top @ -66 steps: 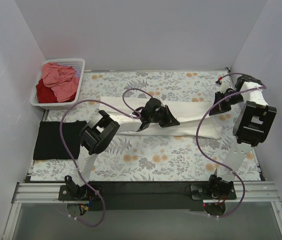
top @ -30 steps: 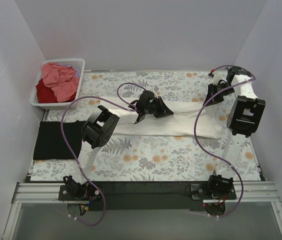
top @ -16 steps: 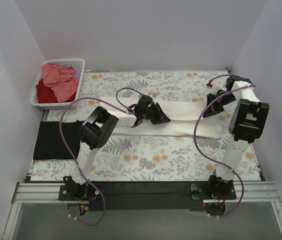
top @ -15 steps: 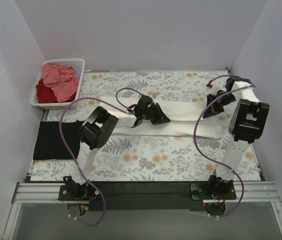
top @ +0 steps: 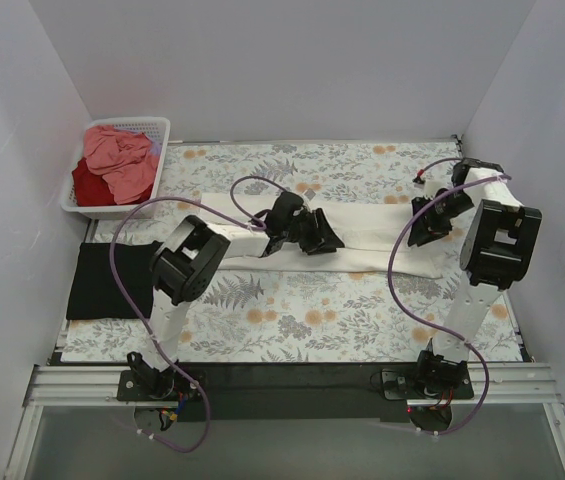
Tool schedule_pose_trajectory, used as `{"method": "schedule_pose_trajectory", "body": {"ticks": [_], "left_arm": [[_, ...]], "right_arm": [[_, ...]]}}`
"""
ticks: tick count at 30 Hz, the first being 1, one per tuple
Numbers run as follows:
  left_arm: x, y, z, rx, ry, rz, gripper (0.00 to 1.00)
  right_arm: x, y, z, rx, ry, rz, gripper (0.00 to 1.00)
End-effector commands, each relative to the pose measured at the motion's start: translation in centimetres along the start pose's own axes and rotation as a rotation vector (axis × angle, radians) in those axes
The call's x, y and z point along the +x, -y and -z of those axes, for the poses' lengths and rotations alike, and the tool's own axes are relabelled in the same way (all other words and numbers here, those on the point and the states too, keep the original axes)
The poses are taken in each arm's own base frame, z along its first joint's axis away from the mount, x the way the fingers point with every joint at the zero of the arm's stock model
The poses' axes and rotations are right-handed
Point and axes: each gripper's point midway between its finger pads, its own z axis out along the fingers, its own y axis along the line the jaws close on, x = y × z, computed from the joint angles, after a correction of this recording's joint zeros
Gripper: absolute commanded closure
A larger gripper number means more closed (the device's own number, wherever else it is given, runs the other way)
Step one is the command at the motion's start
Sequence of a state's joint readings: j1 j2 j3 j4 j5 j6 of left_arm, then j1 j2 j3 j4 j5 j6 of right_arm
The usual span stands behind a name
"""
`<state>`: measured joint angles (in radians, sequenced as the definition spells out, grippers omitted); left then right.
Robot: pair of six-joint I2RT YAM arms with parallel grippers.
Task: Fold and stack the t-shirts
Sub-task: Fold the tshirt
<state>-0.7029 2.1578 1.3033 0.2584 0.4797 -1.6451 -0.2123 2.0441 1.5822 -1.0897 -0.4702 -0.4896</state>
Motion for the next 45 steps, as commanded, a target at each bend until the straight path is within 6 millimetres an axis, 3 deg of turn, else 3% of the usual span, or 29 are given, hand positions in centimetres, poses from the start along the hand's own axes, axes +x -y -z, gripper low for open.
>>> {"method": "schedule_pose_trajectory", "body": {"ticks": [1,4,8,10,13,16,17,19,20,21,23,26,34,41,45], "left_arm": [[-0.7,4.2,4.0,0.072,0.014,-0.076,0.59],[-0.9,5.6,7.5,0.079,0.021,-0.172,0.54],[-2.4,4.2,10.4,0.021,0.006,-0.411,0.53],[-3.0,3.2,11.1,-0.073,-0.030,-0.461,0.52],[-4.0,0.9,12.1,-0.192,-0.090,-0.552,0.52],[-4.1,-4.1,12.9,-0.362,-0.210,-0.643,0.56],[-5.9,-5.2,13.6,-0.422,-0.189,-0.664,0.59],[-6.4,-7.5,14.6,-0.470,-0.239,-0.702,0.60],[-7.9,-8.4,15.6,-0.495,-0.219,-0.697,0.61],[-8.2,-8.6,16.0,-0.482,-0.227,-0.704,0.60],[-8.0,-9.9,17.4,-0.498,-0.297,-0.761,0.61],[-7.4,-10.0,18.9,-0.503,-0.337,-0.843,0.61],[-4.6,-13.2,23.8,-0.587,-0.445,-0.820,0.57],[-6.0,-18.3,28.9,-0.744,-0.468,-0.765,0.57],[-5.2,-20.4,29.8,-0.782,-0.509,-0.777,0.56]], "right_arm": [[-2.1,-0.2,4.3,0.100,0.106,0.095,0.51],[-2.9,-0.9,5.8,0.121,0.150,0.136,0.53],[-2.7,-2.5,5.3,0.106,0.152,0.159,0.63],[-3.2,-2.7,4.6,0.130,0.151,0.164,0.74],[-3.6,-2.9,3.1,0.172,0.132,0.182,0.79],[-3.3,-3.2,1.8,0.231,0.078,0.227,0.80],[-3.1,-3.0,1.4,0.250,0.060,0.237,0.81],[-2.4,-2.4,0.6,0.308,0.006,0.264,0.81],[-2.2,-2.1,0.4,0.324,-0.006,0.269,0.81],[-1.9,-1.7,0.2,0.339,-0.021,0.269,0.81],[-1.3,-0.9,0.0,0.366,-0.054,0.265,0.82],[-0.4,-0.7,0.4,0.395,-0.071,0.280,0.82],[2.9,-0.2,2.5,0.487,-0.115,0.319,0.81],[5.4,2.3,0.9,0.507,-0.202,0.296,0.81],[5.5,4.4,-0.4,0.530,-0.233,0.295,0.81]]}}
